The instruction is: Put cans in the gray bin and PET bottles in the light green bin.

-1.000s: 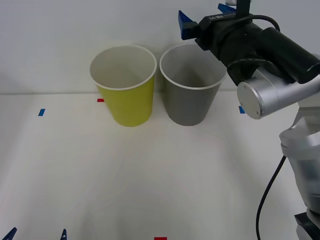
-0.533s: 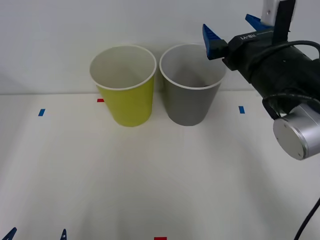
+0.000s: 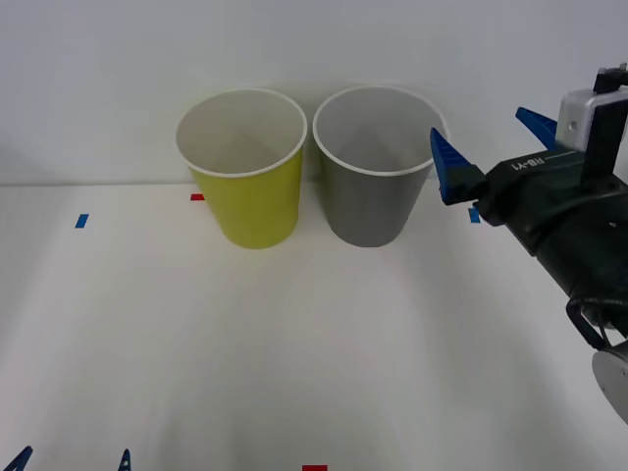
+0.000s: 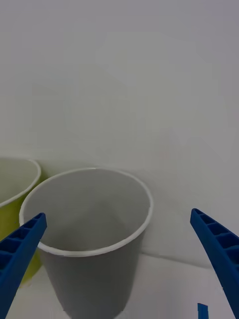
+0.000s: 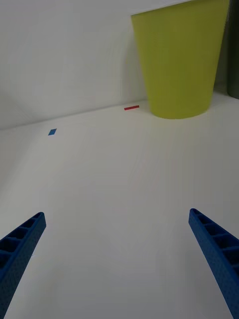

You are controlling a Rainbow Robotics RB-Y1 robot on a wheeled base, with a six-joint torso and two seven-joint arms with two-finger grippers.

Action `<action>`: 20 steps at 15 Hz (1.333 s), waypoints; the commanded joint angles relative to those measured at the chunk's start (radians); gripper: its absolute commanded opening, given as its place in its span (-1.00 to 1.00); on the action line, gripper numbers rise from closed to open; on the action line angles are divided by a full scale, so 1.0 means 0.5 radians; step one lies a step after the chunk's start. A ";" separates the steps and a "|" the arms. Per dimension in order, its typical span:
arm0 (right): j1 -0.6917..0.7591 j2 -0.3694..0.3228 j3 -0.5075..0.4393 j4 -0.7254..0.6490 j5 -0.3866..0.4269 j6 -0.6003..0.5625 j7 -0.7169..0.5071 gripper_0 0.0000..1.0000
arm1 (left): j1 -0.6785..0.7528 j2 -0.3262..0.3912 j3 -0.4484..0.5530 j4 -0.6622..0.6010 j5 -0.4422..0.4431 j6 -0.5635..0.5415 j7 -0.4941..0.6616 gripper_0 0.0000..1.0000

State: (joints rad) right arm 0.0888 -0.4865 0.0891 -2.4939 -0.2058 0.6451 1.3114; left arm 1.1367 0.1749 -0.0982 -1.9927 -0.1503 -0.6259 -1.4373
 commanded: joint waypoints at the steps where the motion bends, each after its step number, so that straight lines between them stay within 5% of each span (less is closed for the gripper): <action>1: 0.172 0.080 0.006 -0.090 0.025 -0.008 0.019 1.00 | 0.000 0.000 0.000 0.000 0.000 0.000 0.000 1.00; 6: 0.424 0.390 0.098 -0.102 0.151 -0.137 0.071 1.00 | 0.000 0.000 0.000 0.000 0.000 0.000 0.000 1.00; 11: 0.494 0.237 0.073 -0.047 0.215 -0.247 0.074 1.00 | 0.000 0.000 0.000 0.000 0.000 0.000 0.000 1.00; 14: 0.546 0.228 0.113 0.245 0.356 -0.720 0.080 1.00 | 0.000 0.000 0.000 0.000 0.000 0.000 0.000 1.00; 20: 0.770 0.126 0.119 0.573 0.363 -1.327 0.068 1.00 | 0.000 0.000 0.000 0.000 0.000 0.000 0.000 1.00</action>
State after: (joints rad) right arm 0.4313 -0.4081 0.1496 -2.2481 -0.0258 0.0484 1.3472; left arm 1.1367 0.1749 -0.0982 -1.9926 -0.1503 -0.6259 -1.4373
